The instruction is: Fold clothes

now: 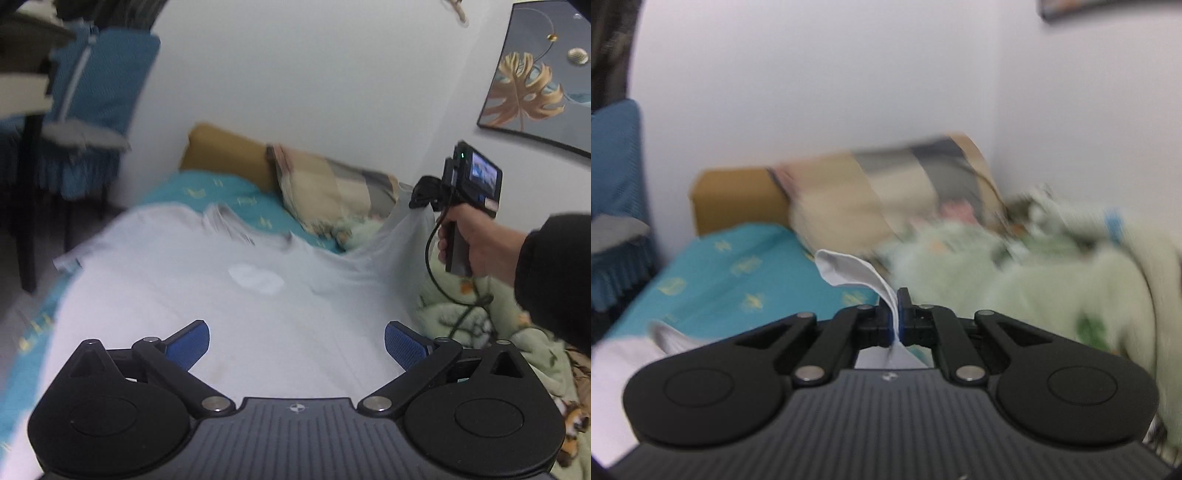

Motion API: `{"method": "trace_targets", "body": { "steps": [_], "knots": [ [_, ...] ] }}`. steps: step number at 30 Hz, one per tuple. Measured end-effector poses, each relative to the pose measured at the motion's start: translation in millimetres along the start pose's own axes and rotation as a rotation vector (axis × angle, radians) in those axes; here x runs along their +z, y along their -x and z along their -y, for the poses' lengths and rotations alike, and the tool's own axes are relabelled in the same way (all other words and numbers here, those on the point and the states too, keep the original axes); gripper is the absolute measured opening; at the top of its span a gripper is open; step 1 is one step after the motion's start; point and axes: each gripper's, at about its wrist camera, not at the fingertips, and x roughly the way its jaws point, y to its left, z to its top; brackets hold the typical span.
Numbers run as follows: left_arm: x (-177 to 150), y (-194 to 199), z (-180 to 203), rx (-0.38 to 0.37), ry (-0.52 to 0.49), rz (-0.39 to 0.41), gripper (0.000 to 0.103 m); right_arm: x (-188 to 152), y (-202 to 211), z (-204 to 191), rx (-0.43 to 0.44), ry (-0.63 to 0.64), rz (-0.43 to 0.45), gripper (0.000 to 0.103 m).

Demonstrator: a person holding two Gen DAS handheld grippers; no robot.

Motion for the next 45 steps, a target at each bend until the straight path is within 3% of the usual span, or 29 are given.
{"method": "trace_targets", "body": {
  "steps": [3, 6, 11, 13, 18, 20, 21, 22, 28, 33, 39, 45],
  "knots": [
    [16.2, 2.8, -26.9, 0.057, 0.044, 0.040, 0.102, 29.5, 7.8, -65.2, 0.071, 0.042, -0.014, 0.006],
    [27.1, -2.4, -65.0, 0.118, 0.130, 0.040, 0.102, 29.1, 4.7, -135.2, 0.151, 0.084, -0.066, 0.006],
    [21.9, -10.7, -122.4, 0.223, 0.265, -0.018, 0.102, -26.1, -32.3, -229.8, 0.259, 0.154, -0.124, 0.006],
    [17.8, -19.2, -126.2, 0.238, 0.257, -0.041, 0.102, -52.7, -48.8, -261.9, 0.289, 0.173, -0.145, 0.006],
    [7.5, -44.3, -125.4, 0.261, 0.201, -0.095, 0.102, -103.3, -75.7, -294.1, 0.354, 0.160, -0.220, 0.009],
    [3.4, -54.3, -125.0, 0.270, 0.179, -0.117, 0.102, -112.1, -77.0, -291.8, 0.385, 0.124, -0.264, 0.041],
    [1.6, -58.0, -123.6, 0.271, 0.169, -0.125, 0.102, -115.9, -74.9, -288.9, 0.396, 0.097, -0.278, 0.074],
    [-0.2, -60.7, -121.4, 0.270, 0.159, -0.130, 0.102, -116.3, -70.6, -282.3, 0.400, 0.066, -0.271, 0.090],
    [1.1, -47.9, -102.6, 0.253, 0.120, -0.112, 0.102, -99.2, -8.8, -215.2, 0.419, 0.049, -0.198, 0.088],
    [2.8, -35.5, -86.5, 0.239, 0.089, -0.094, 0.102, -88.4, 95.8, -146.3, 0.407, 0.063, -0.112, 0.088],
    [3.6, -18.1, -64.8, 0.220, 0.045, -0.075, 0.100, -117.8, 233.5, -68.5, 0.393, 0.038, -0.155, 0.088],
    [-9.7, 14.8, -19.3, 0.198, -0.075, -0.100, 0.100, -143.3, 294.2, -12.1, 0.362, -0.088, -0.116, 0.088]
  ]
}}
